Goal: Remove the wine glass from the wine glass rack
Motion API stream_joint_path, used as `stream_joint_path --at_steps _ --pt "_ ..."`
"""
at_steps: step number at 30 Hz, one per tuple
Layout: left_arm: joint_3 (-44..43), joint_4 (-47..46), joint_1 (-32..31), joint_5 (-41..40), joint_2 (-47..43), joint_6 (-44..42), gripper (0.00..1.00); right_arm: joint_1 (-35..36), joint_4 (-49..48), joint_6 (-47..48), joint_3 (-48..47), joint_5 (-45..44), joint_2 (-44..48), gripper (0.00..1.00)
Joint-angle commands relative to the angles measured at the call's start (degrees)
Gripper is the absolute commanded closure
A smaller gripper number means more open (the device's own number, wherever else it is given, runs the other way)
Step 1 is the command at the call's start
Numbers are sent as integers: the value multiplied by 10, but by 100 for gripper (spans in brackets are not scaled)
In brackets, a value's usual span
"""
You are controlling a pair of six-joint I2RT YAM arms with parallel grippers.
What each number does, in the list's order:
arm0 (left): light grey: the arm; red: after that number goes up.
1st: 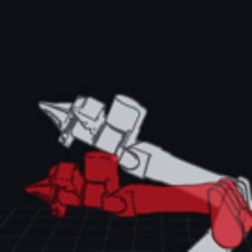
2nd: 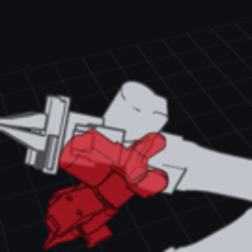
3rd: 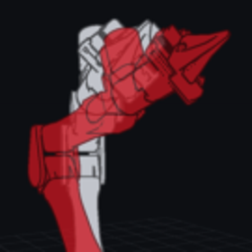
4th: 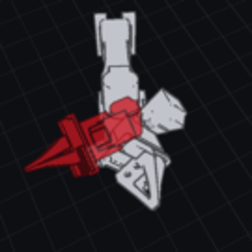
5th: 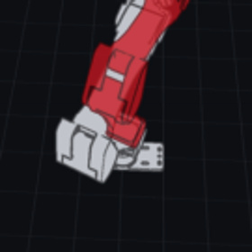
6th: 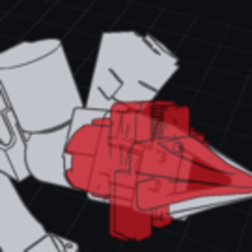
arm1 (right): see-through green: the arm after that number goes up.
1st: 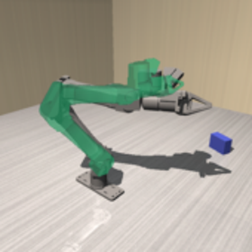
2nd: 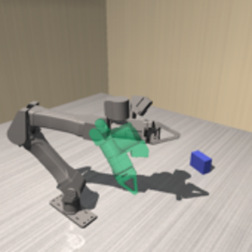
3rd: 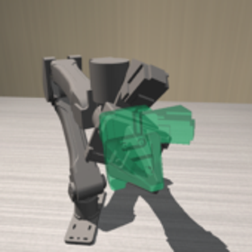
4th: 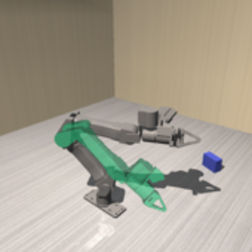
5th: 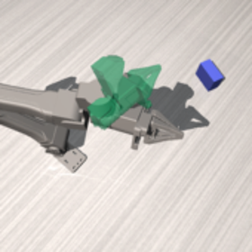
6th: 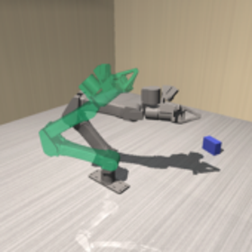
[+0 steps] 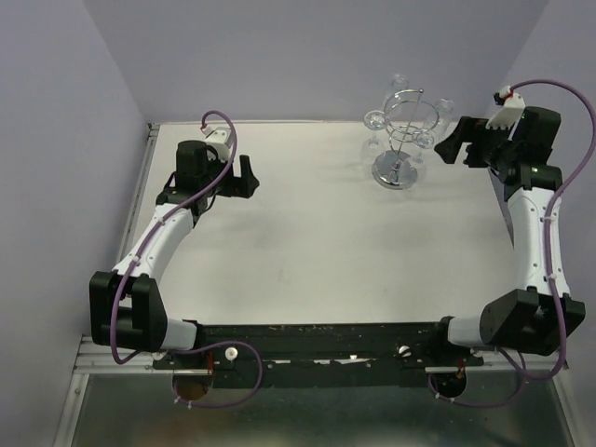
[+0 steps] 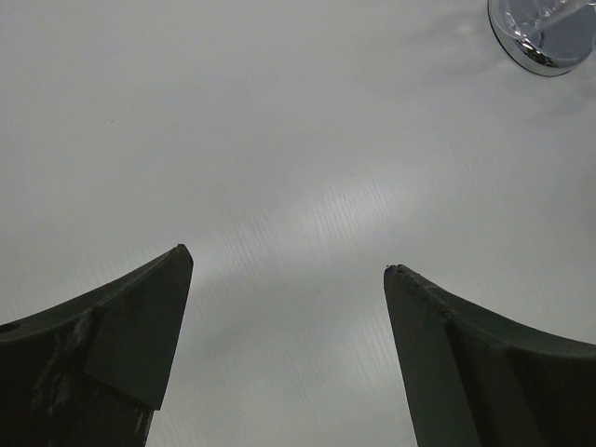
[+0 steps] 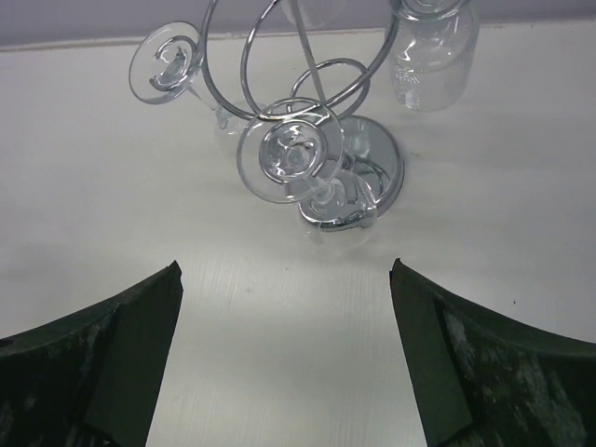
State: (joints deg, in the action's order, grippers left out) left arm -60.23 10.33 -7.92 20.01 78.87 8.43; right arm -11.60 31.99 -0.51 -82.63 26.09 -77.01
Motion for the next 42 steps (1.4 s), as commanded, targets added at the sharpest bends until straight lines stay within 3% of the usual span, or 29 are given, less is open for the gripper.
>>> stream_joint_path --at_steps 1,5,10,15,18,29,42 --pt "20 -23 -2 12 -16 -3 2 -57 -57 -38 22 112 -9 0" --pt "35 -32 -2 -6 -17 6 2 -86 -111 -25 66 161 -17 0" --pt "29 -30 -2 -8 -5 5 3 -85 -191 143 134 312 -2 10" --pt "-12 0 -3 -11 26 -37 4 -84 -292 239 191 275 -2 10" --pt "-49 42 -3 -17 43 -81 4 -84 -314 268 206 302 -17 11" --pt "-104 159 -6 -67 77 -313 4 -85 -444 262 266 366 -71 21" --pt "-126 207 -27 -130 103 -355 2 -88 -604 172 271 405 -149 23"
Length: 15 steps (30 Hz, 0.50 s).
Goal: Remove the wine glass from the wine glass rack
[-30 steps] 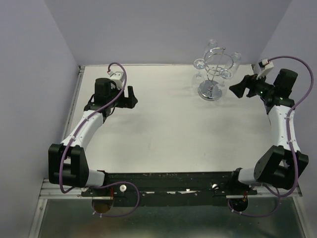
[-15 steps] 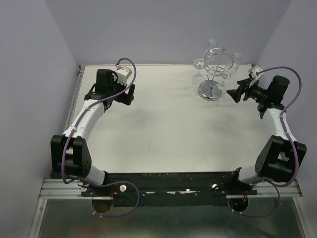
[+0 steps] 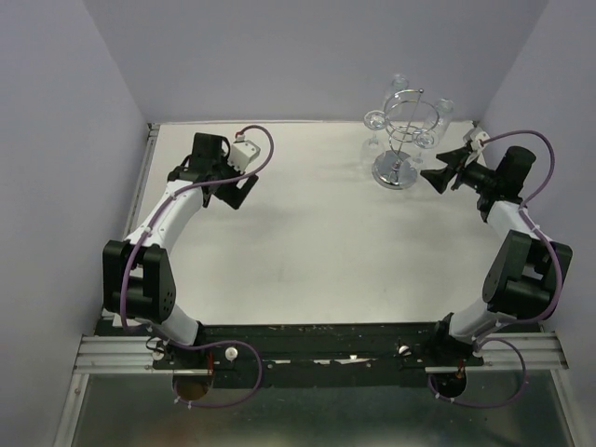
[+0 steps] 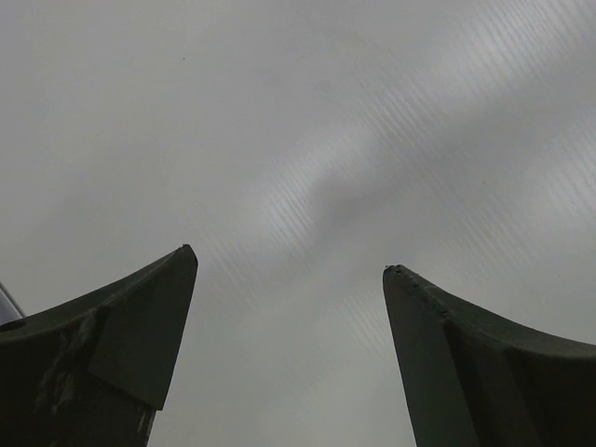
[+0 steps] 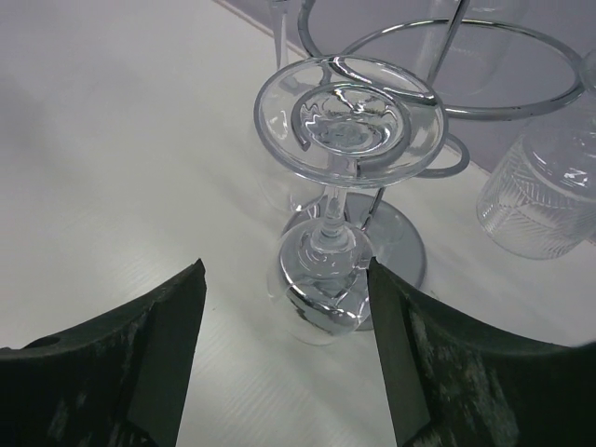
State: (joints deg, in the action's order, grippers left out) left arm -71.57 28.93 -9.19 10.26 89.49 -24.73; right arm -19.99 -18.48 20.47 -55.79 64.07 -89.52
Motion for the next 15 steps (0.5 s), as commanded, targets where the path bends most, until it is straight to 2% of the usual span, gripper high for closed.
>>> stream_joint_path --at_steps 1,5,10,15 --pt "-13 18 -16 -44 -4 -14 1 -4 -120 -49 3 24 -31 23" --pt "-19 22 -21 -60 -9 -11 1 -4 -189 -82 7 24 -54 25" --pt "-20 24 -21 -69 -5 -15 1 -5 -201 -69 2 43 -69 30" --pt "-23 20 -25 -81 2 -23 1 -3 -202 -67 -9 37 -85 31"
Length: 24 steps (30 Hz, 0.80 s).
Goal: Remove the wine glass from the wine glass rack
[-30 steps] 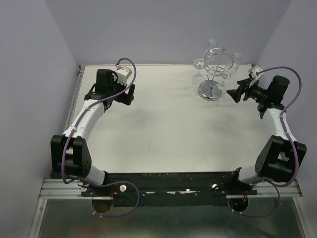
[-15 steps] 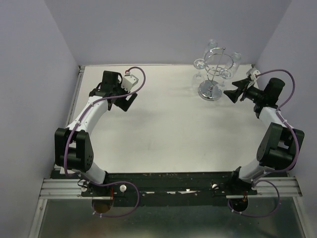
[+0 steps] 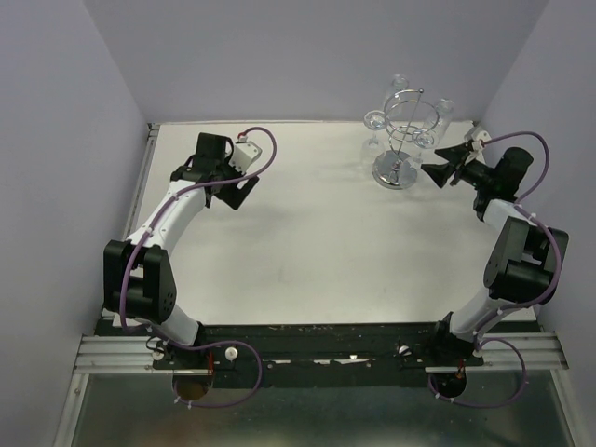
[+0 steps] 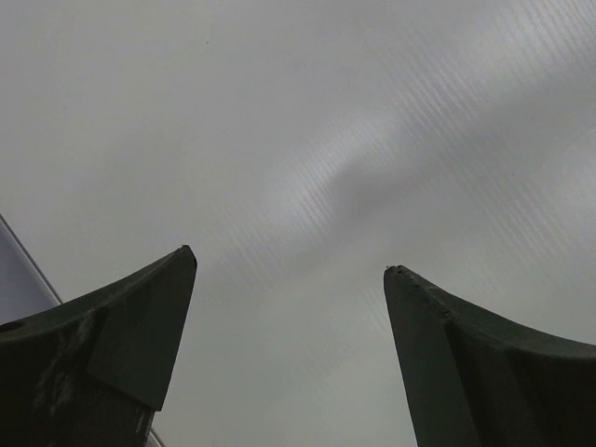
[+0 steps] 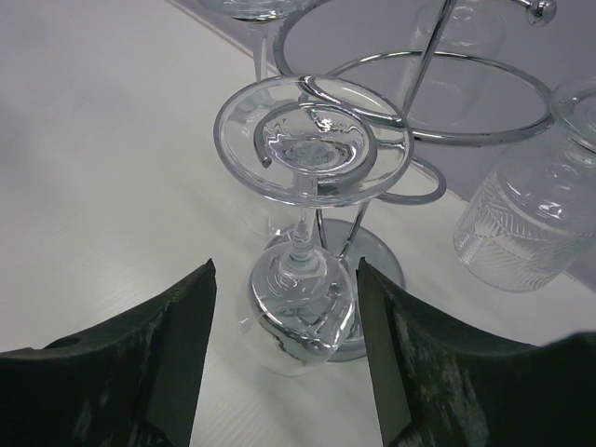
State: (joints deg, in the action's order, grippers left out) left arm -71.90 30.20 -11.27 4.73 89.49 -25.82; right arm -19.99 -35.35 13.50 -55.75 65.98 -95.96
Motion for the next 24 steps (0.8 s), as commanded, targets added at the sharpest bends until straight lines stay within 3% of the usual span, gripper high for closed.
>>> stream_joint_path --at_steps 1,13,24 --pt "-19 7 -6 -31 2 -12 1 -2 -35 3 -13 18 -24 32" --pt "-20 0 -36 -60 16 -21 1 10 34 19 -110 21 -83 40" --pt "-15 -17 -48 -85 20 -42 1 19 99 45 -134 54 -86 47"
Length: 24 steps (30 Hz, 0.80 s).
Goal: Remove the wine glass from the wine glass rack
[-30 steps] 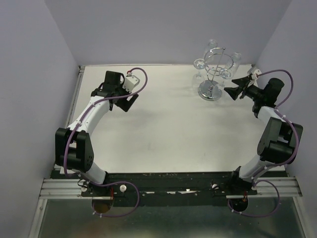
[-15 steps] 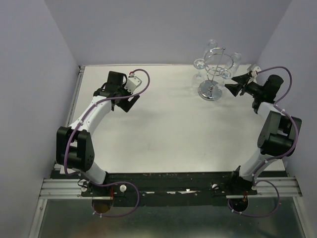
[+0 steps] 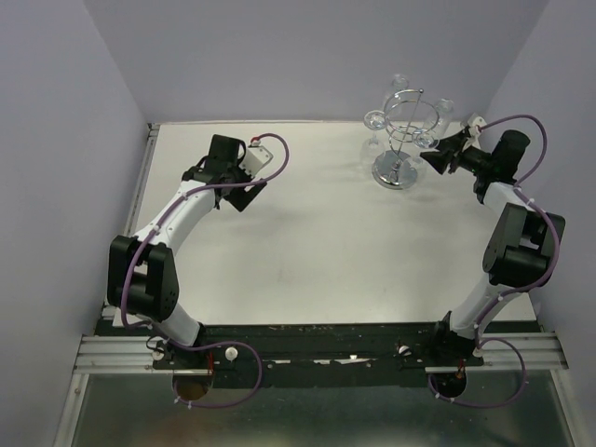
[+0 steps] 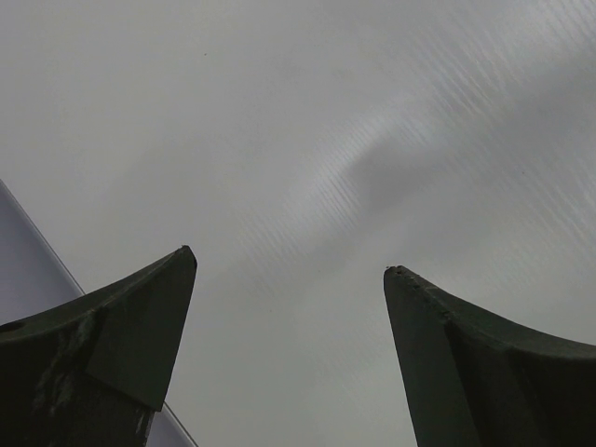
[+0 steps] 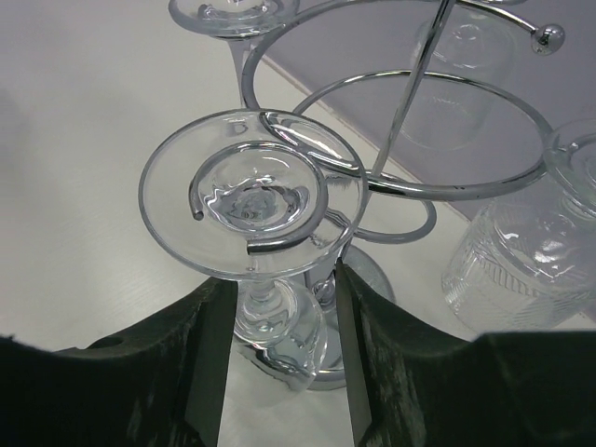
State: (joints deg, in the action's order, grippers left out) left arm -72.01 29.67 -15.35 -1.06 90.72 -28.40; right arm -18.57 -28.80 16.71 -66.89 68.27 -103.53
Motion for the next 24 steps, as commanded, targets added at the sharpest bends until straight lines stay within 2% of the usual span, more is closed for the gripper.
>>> stream_joint_path --at_steps 1,24 --pt "-16 -13 -8 -29 9 -17 1 5 34 6 -25 34 -13 48" --pt "11 -44 -19 -51 6 -28 1 17 21 -49 -36 41 -25 62"
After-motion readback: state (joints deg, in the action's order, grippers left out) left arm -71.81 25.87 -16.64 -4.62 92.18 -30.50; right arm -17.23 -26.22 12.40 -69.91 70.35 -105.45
